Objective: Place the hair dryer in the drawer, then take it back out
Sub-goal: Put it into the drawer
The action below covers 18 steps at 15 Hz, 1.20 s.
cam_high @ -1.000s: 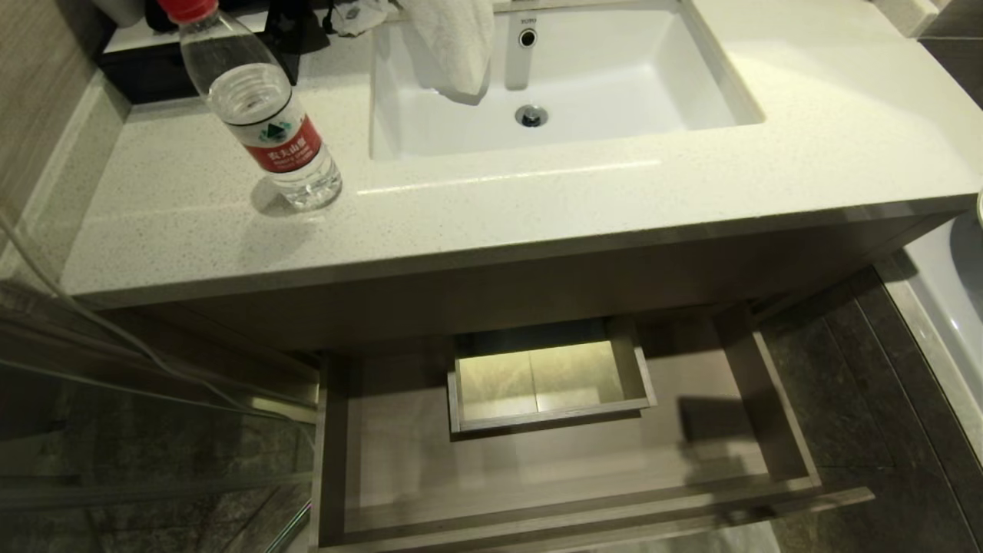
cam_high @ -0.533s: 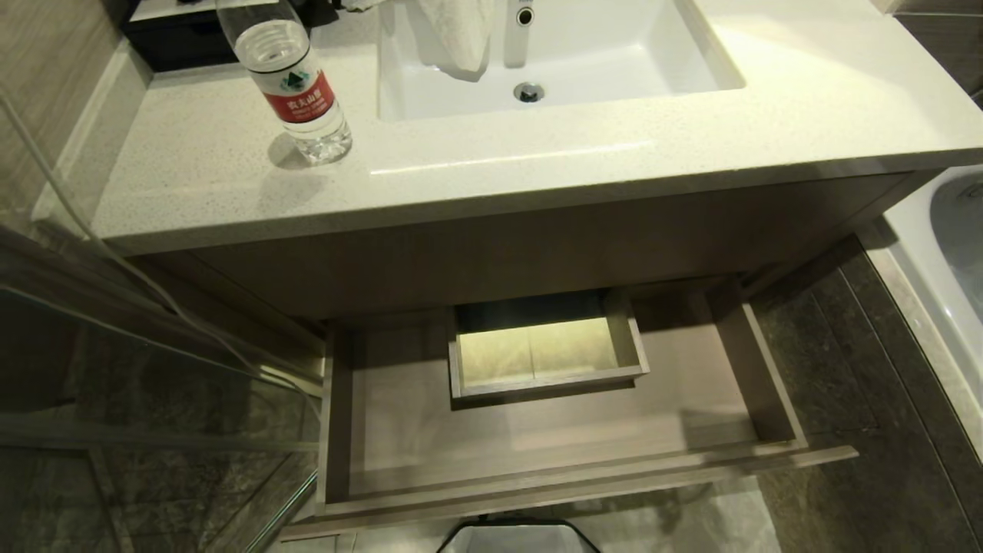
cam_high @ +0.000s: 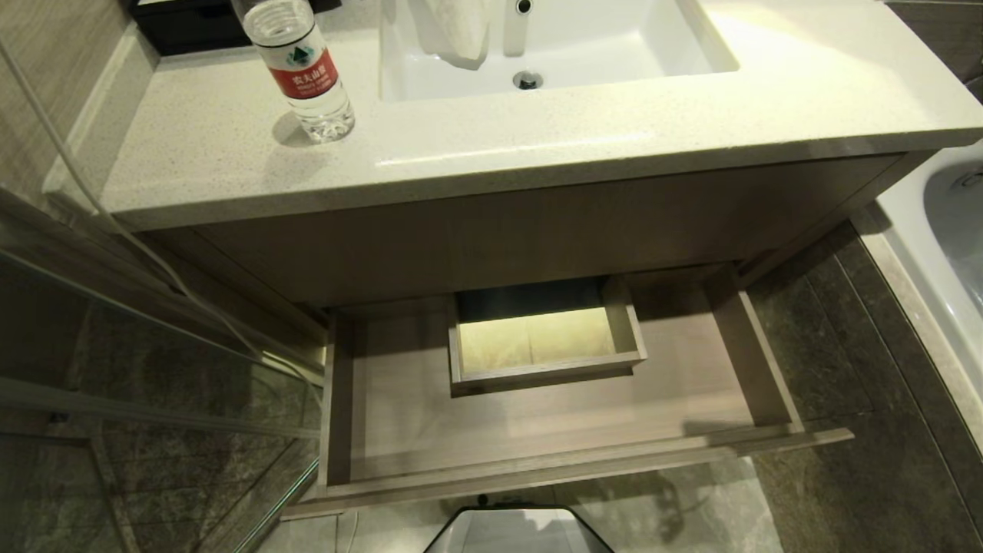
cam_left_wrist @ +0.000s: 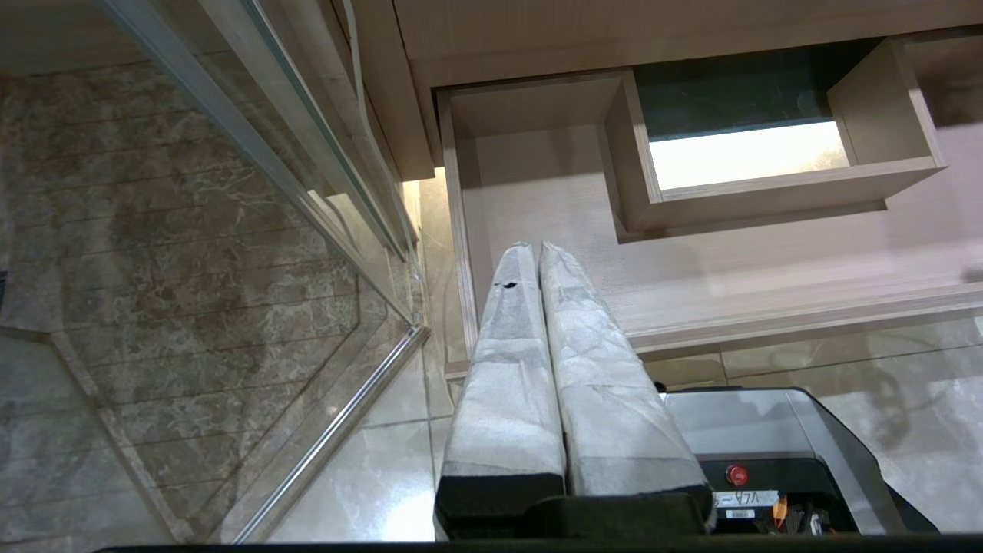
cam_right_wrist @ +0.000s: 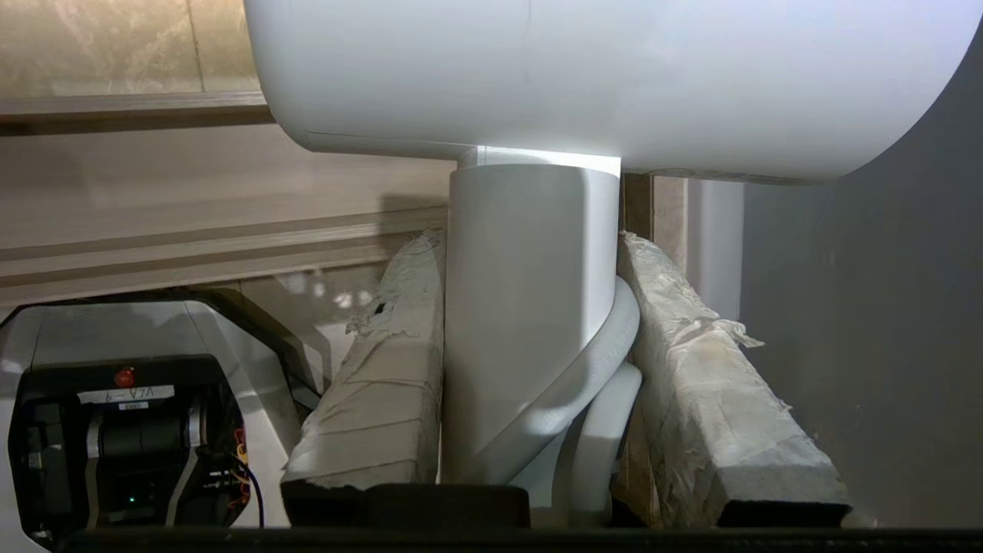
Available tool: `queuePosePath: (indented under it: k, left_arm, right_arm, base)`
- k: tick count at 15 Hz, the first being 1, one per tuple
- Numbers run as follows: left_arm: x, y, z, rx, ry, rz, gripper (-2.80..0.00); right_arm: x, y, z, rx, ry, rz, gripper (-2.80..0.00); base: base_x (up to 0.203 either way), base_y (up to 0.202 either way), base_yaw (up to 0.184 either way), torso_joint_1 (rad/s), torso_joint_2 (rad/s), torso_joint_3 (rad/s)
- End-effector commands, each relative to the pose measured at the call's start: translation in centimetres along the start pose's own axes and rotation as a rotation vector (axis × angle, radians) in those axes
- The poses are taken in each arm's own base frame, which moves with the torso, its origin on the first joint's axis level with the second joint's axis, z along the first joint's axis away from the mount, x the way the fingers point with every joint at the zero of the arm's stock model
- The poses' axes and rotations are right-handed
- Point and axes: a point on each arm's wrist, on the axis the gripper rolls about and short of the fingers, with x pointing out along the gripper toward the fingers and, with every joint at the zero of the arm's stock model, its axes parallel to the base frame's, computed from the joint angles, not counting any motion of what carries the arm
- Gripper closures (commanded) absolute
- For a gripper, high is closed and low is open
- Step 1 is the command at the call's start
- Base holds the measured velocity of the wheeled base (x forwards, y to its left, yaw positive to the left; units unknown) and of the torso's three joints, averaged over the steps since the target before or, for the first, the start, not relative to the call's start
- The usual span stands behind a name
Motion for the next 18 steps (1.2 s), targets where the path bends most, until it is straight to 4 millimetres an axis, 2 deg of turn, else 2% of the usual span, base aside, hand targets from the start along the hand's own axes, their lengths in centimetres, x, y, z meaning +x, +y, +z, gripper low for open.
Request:
queuePosePath:
  k: [1, 13, 18]
  left_arm:
    - [0.01, 0.0, 0.0, 0.0, 0.001, 0.0, 0.0]
    - [0.0, 0.0, 0.01, 0.0, -0.002, 0.0, 0.0]
    - [0.01, 0.0, 0.0, 0.0, 0.001, 0.0, 0.0]
  right_arm:
    - [-0.35, 0.02, -0.42, -0.003, 0.0, -0.001, 0.0]
    - [-0.58, 0.07, -0.84, 0.0, -0.013, -0.001, 0.0]
    - [-0.51, 0.1, -0.92, -0.002, -0.01, 0.0, 0.0]
  base:
    - [0.0, 0.0, 0.0, -0.164, 0.3, 0.135]
    - [0.0, 0.0, 0.0, -0.182, 0.34, 0.155]
    - [0.0, 0.0, 0.0, -0.29, 0.52, 0.229]
